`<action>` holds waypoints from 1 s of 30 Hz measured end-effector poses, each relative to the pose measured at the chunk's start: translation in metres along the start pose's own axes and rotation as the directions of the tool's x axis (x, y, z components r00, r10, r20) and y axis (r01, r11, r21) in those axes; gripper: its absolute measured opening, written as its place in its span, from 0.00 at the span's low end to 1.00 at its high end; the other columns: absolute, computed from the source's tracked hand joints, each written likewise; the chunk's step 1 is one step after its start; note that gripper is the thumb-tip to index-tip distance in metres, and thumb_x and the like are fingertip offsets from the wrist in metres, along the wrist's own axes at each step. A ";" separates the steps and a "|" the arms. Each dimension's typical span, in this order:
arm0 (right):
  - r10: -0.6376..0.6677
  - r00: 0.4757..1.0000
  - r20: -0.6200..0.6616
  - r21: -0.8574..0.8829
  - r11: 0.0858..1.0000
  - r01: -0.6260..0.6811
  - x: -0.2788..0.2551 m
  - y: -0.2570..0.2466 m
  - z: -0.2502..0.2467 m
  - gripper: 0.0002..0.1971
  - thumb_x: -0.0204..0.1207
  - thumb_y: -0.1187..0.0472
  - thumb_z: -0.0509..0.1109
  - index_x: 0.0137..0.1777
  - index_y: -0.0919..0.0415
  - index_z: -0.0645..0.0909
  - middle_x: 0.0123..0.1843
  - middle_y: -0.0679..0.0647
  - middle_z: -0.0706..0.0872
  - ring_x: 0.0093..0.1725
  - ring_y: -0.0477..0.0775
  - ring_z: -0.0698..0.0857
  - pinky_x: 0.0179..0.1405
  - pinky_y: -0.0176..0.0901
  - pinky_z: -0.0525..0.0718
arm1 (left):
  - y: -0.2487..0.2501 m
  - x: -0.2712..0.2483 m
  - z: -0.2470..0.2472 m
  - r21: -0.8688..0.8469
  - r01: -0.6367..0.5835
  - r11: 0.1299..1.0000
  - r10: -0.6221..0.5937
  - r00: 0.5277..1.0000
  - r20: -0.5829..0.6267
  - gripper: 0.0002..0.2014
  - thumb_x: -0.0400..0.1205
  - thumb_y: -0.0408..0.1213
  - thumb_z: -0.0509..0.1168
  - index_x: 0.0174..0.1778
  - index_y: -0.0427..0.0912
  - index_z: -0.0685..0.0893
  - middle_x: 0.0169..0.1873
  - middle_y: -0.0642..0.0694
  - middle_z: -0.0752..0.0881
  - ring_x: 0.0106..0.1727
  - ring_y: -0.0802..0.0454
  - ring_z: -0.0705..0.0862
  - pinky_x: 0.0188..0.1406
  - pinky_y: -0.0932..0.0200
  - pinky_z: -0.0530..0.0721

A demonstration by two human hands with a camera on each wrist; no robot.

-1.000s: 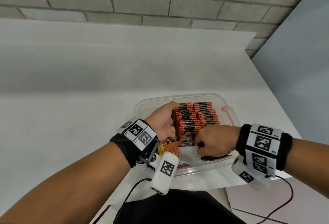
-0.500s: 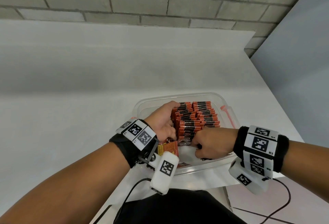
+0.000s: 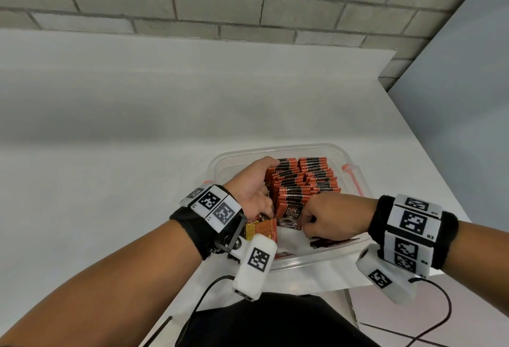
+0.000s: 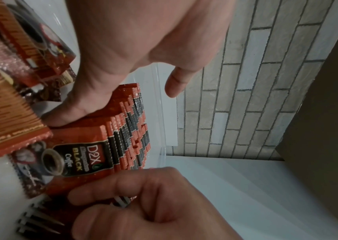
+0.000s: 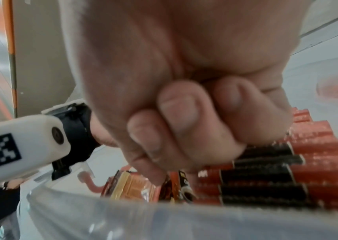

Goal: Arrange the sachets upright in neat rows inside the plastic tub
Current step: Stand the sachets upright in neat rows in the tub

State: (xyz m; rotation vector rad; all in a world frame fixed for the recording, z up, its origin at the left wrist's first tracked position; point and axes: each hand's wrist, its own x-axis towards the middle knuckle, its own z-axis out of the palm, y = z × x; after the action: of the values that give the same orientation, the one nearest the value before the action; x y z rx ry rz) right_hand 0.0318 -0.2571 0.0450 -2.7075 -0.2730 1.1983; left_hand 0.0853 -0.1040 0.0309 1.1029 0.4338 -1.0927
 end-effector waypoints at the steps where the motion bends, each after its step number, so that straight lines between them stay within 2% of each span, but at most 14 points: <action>1: 0.000 1.000 -0.010 0.023 1.000 0.000 -0.001 0.003 -0.002 0.17 0.78 0.52 0.62 0.49 0.63 0.87 0.50 0.57 0.90 0.44 0.57 0.86 0.46 0.50 0.86 | 0.000 0.000 0.000 0.003 0.003 1.000 -0.003 1.000 0.003 0.12 0.84 0.46 0.59 0.48 0.39 0.75 0.43 0.36 0.81 0.68 0.28 0.77 0.73 0.28 0.65; 4: 0.027 0.996 -0.081 0.087 0.996 -0.020 -0.009 0.010 -0.015 0.13 0.78 0.52 0.64 0.44 0.57 0.89 0.47 0.53 0.91 0.36 0.53 0.84 0.41 0.47 0.84 | 0.001 -0.002 -0.001 0.015 -0.007 1.000 0.007 1.000 -0.003 0.12 0.85 0.46 0.58 0.46 0.39 0.75 0.42 0.37 0.81 0.60 0.31 0.81 0.72 0.31 0.68; 7: 0.097 0.969 -0.227 0.119 0.990 -0.071 -0.017 0.015 -0.028 0.12 0.80 0.54 0.64 0.50 0.57 0.86 0.37 0.45 0.87 0.30 0.40 0.81 0.28 0.26 0.77 | 0.002 -0.004 0.000 0.038 -0.041 0.998 0.042 0.999 -0.014 0.12 0.85 0.45 0.58 0.41 0.40 0.74 0.39 0.39 0.81 0.42 0.41 0.82 0.55 0.43 0.78; 8: 0.118 0.956 -0.267 0.128 0.988 -0.086 -0.018 0.016 -0.030 0.11 0.81 0.54 0.63 0.54 0.56 0.85 0.38 0.42 0.84 0.33 0.40 0.81 0.27 0.25 0.75 | 0.002 -0.005 0.000 0.043 -0.049 0.998 0.050 0.999 -0.015 0.12 0.85 0.44 0.58 0.40 0.41 0.73 0.38 0.40 0.81 0.40 0.43 0.81 0.50 0.45 0.78; 10: 0.131 0.950 -0.282 0.149 0.985 -0.092 -0.017 0.018 -0.030 0.14 0.81 0.55 0.62 0.60 0.57 0.84 0.39 0.44 0.84 0.38 0.44 0.83 0.33 0.30 0.77 | 0.002 -0.006 0.001 0.052 -0.065 0.997 0.066 0.998 -0.020 0.11 0.84 0.44 0.58 0.40 0.42 0.73 0.36 0.41 0.81 0.38 0.45 0.81 0.45 0.49 0.79; 13: 0.122 0.966 -0.227 0.185 0.979 -0.080 -0.013 0.015 -0.023 0.14 0.81 0.58 0.62 0.60 0.61 0.83 0.31 0.43 0.80 0.30 0.40 0.78 0.29 0.30 0.72 | 0.002 -0.007 0.002 0.064 -0.093 0.994 0.096 0.995 -0.034 0.12 0.85 0.44 0.57 0.41 0.41 0.74 0.32 0.42 0.82 0.36 0.45 0.81 0.38 0.53 0.78; 16: 0.105 0.969 -0.223 0.206 0.977 -0.058 -0.011 0.011 -0.020 0.12 0.82 0.60 0.62 0.59 0.61 0.83 0.27 0.41 0.76 0.26 0.39 0.75 0.31 0.27 0.73 | 0.003 -0.008 0.003 0.065 -0.106 0.992 0.108 0.994 -0.033 0.12 0.86 0.45 0.56 0.43 0.40 0.76 0.32 0.41 0.83 0.37 0.45 0.82 0.38 0.53 0.77; 18: 0.091 0.969 -0.229 0.196 0.980 -0.045 -0.011 0.008 -0.021 0.10 0.81 0.60 0.62 0.56 0.60 0.83 0.26 0.41 0.75 0.25 0.38 0.75 0.48 0.35 0.80 | 0.003 -0.009 0.003 0.065 -0.109 0.992 0.111 0.993 -0.031 0.13 0.86 0.45 0.56 0.43 0.40 0.76 0.32 0.41 0.83 0.37 0.45 0.82 0.38 0.54 0.76; 19: 0.085 0.970 -0.228 0.184 0.982 -0.043 -0.011 0.008 -0.021 0.10 0.81 0.60 0.62 0.55 0.60 0.83 0.25 0.41 0.75 0.26 0.37 0.76 0.54 0.38 0.79 | 0.003 -0.009 0.003 0.067 -0.111 0.992 0.113 0.993 -0.030 0.13 0.86 0.45 0.56 0.43 0.40 0.76 0.32 0.41 0.83 0.37 0.45 0.82 0.39 0.53 0.76; 20: 0.079 0.971 -0.225 0.177 0.983 -0.039 -0.011 0.008 -0.021 0.10 0.82 0.60 0.62 0.55 0.60 0.83 0.26 0.41 0.75 0.27 0.37 0.76 0.55 0.38 0.77 | 0.003 -0.009 0.003 0.069 -0.112 0.991 0.114 0.993 -0.029 0.13 0.86 0.45 0.56 0.43 0.40 0.76 0.32 0.41 0.83 0.37 0.45 0.82 0.41 0.53 0.75; 22: 0.066 0.976 -0.209 0.187 0.982 -0.027 -0.010 0.008 -0.021 0.10 0.82 0.60 0.62 0.56 0.59 0.83 0.29 0.40 0.76 0.29 0.38 0.76 0.44 0.31 0.77 | 0.003 -0.010 0.004 0.073 -0.113 0.991 0.116 0.993 -0.029 0.13 0.86 0.45 0.56 0.43 0.40 0.77 0.34 0.41 0.83 0.38 0.45 0.82 0.47 0.50 0.74; 24: 0.060 0.978 -0.200 0.202 0.979 -0.018 -0.010 0.008 -0.020 0.12 0.81 0.60 0.62 0.59 0.59 0.83 0.32 0.39 0.78 0.32 0.38 0.78 0.33 0.27 0.73 | 0.004 -0.011 0.005 0.072 -0.112 0.991 0.114 0.993 -0.034 0.13 0.86 0.45 0.56 0.43 0.40 0.77 0.33 0.41 0.83 0.37 0.45 0.82 0.46 0.51 0.75; 27: 0.088 0.970 -0.227 0.231 0.972 -0.035 -0.010 0.008 -0.021 0.13 0.81 0.60 0.62 0.62 0.60 0.82 0.29 0.40 0.76 0.28 0.38 0.76 0.30 0.24 0.73 | 0.005 -0.012 0.005 0.077 -0.111 0.991 0.115 0.992 -0.053 0.12 0.85 0.45 0.57 0.42 0.41 0.77 0.28 0.43 0.83 0.34 0.48 0.81 0.38 0.57 0.76; 30: 0.094 0.969 -0.228 0.242 0.970 -0.037 -0.010 0.008 -0.020 0.14 0.81 0.61 0.62 0.64 0.61 0.81 0.29 0.39 0.76 0.29 0.37 0.76 0.31 0.25 0.72 | 0.004 -0.010 0.004 0.075 -0.117 0.990 0.122 0.991 -0.062 0.12 0.86 0.44 0.57 0.41 0.41 0.76 0.24 0.45 0.83 0.32 0.49 0.80 0.50 0.54 0.78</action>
State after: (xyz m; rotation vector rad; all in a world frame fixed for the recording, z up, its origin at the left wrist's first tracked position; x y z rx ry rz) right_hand 0.0406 -0.2686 0.0640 -2.6302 -0.0065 0.8464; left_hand 0.0837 -0.1024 0.0425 1.2157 0.3785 -0.9745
